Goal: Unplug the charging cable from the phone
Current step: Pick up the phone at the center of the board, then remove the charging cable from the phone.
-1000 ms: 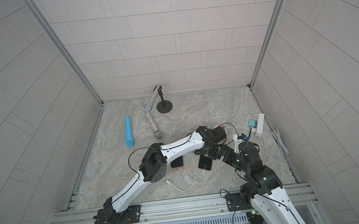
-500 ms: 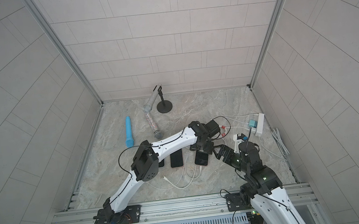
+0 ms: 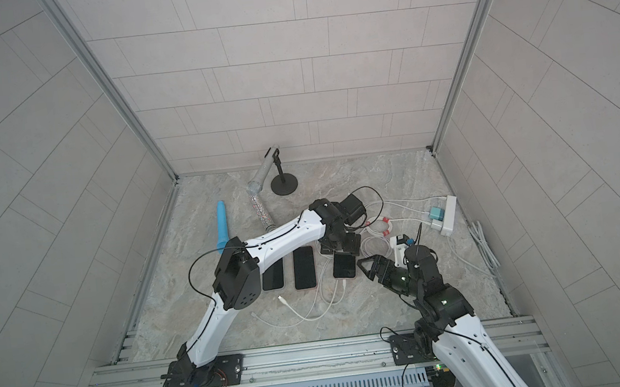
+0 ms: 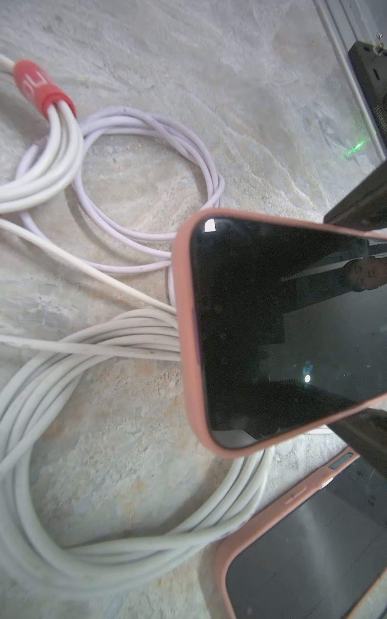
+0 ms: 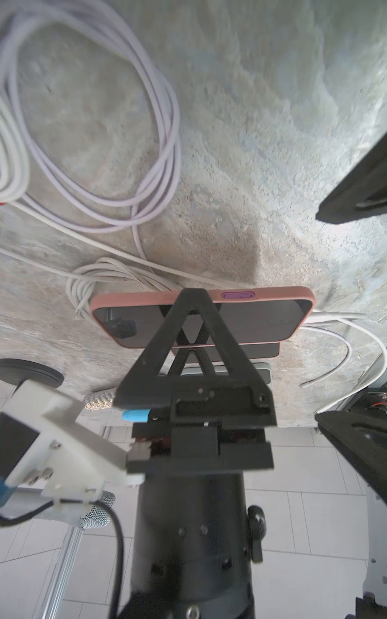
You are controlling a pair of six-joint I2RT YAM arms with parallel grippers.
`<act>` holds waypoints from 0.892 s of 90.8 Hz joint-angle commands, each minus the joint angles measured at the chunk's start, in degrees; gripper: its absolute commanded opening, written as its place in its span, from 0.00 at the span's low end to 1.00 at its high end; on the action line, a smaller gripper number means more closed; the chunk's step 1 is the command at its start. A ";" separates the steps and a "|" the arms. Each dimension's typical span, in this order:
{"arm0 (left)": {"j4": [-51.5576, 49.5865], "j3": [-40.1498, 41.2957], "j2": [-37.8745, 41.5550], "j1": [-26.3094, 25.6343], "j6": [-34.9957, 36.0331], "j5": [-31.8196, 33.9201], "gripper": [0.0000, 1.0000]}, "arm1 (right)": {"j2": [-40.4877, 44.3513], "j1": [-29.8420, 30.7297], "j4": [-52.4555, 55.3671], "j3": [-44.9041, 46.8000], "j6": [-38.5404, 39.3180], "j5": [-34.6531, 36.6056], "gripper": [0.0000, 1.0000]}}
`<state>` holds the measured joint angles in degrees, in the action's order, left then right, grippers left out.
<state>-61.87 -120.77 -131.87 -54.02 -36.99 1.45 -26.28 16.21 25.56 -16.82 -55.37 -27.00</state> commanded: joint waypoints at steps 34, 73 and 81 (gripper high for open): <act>4.77 4.60 5.66 3.46 -2.69 -7.09 0.00 | -2.78 3.01 -22.09 9.14 -7.08 -7.80 0.75; 6.22 5.12 5.66 3.88 -3.49 -9.07 0.00 | -10.88 12.51 -28.49 10.23 -6.93 -1.59 0.62; 6.37 5.32 5.73 3.87 -3.52 -9.38 0.00 | -12.95 13.90 -29.74 9.99 -6.79 -0.40 0.56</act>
<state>-56.62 -116.09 -129.45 -50.46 -39.90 -6.31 -37.36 28.58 -0.60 -6.48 -62.37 -30.37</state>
